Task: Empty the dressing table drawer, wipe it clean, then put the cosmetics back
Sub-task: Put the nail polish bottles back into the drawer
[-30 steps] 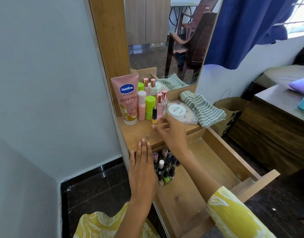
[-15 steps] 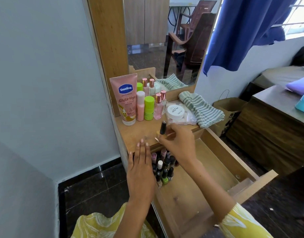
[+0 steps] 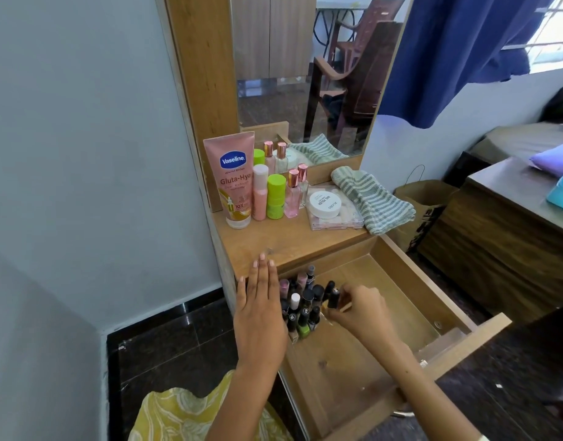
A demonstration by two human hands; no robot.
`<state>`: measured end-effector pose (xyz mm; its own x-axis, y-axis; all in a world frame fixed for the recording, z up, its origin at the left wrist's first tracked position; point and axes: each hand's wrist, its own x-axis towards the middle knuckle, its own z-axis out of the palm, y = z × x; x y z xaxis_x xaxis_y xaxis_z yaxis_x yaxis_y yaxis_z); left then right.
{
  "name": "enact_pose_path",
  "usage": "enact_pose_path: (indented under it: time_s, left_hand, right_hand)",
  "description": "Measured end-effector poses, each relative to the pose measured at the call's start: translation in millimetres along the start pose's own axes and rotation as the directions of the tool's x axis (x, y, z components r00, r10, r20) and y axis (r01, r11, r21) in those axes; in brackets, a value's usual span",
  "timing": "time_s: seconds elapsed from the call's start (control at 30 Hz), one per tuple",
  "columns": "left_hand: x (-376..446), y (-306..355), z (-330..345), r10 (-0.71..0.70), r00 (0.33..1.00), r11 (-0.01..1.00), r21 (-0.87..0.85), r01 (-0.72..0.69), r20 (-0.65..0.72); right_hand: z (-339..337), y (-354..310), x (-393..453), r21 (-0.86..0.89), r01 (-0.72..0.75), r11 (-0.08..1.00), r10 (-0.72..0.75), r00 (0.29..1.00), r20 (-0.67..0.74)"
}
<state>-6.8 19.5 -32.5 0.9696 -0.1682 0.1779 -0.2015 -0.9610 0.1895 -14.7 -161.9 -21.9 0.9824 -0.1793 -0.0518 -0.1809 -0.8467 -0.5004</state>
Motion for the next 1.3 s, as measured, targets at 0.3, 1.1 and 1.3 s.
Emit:
enact_pose_path:
  time_s: [0.3,1.1,1.3]
  left_hand:
    - [-1,-1,0,0.01,1.0,1.0,0.022,-0.009,-0.021]
    - [-2,-2,1,0.019,1.0,0.999,0.031,-0.019,-0.018]
    - [0,-7,-2,0.048,0.999,0.998,0.038,-0.048,-0.007]
  right_hand:
    - [22,4,0,-0.034,0.033,0.999,-0.031,0.998,0.055]
    - [17,-2,-3,0.008,-0.022,1.0,0.021,0.993,0.116]
    - [18,2,-8,-0.001,-0.068,0.998,0.068,0.991,0.115]
